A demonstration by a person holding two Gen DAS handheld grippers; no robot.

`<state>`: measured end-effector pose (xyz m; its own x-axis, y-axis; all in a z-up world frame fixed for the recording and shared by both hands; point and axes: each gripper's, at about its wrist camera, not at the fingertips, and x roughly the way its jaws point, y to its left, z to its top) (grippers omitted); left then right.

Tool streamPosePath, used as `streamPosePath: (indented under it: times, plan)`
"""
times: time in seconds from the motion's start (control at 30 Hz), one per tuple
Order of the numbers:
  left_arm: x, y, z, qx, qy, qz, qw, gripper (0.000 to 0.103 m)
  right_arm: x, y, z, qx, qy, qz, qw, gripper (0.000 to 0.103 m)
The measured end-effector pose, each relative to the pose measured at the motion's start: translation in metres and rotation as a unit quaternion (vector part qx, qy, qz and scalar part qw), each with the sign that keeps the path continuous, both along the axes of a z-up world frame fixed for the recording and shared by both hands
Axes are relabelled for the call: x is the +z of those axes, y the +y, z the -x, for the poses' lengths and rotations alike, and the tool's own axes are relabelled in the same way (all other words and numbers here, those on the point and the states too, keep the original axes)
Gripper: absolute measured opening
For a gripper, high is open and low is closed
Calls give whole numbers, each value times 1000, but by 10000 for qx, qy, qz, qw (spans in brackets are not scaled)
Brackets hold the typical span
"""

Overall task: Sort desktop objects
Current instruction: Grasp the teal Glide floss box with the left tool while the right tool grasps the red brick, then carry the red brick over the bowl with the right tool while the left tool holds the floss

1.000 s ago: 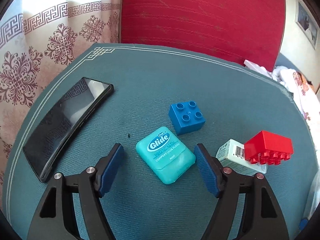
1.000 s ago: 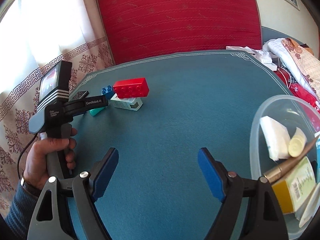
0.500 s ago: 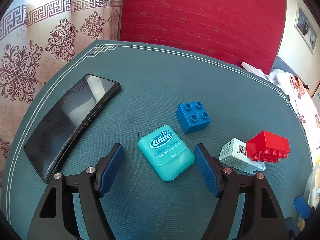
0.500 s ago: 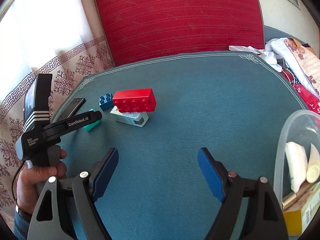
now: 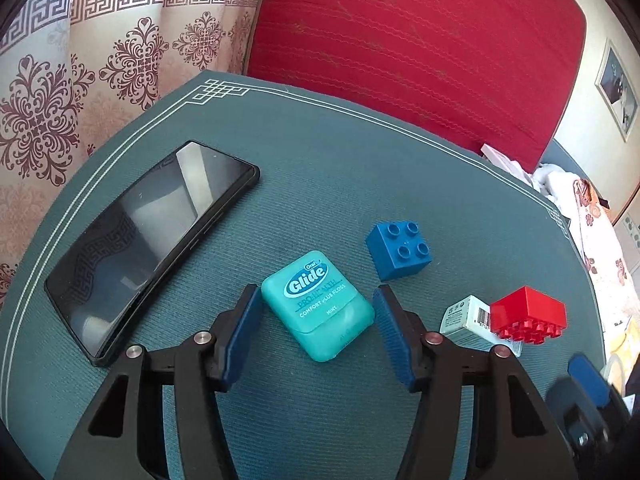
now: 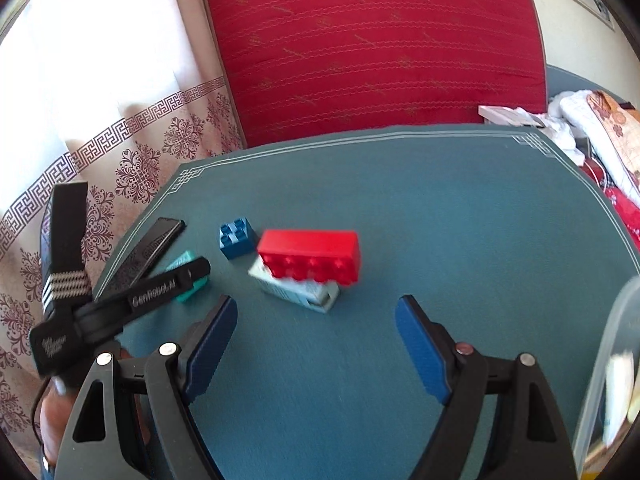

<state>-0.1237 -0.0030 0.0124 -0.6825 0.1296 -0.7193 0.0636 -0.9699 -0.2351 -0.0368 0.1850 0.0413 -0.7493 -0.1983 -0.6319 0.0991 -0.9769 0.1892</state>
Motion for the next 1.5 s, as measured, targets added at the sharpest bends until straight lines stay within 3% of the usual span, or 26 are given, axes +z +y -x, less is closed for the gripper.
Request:
streamPosePath:
  times: [0.17,0.53,0.63,1.07,1.33,1.5]
  plan:
    - [0,-6,1,80,-6,-103,9999,61,0,-8,20,-40,32,-192,9998,84]
    - [1,-5,3,-32,78,-131,9999,61,-18,-11,48,-192,-277,-135,9993,84]
    - [1,-4,4,-59,95,-194,9998,61,-21,-10,48,-197,-360,-131,9991,71]
    - [19,15,-5,-572,524,-389,9962,61,-8,0,10,-265,-151,-106,9995,72]
    - [26,26,-10,-1305,564,-1220,9823,61,-5,16,-20,-476,-178,-10,9987,72]
    - [35,36,-17,-1480,701,-1219,9789,61,1,28,-38,-642,-97,-15,9979,72]
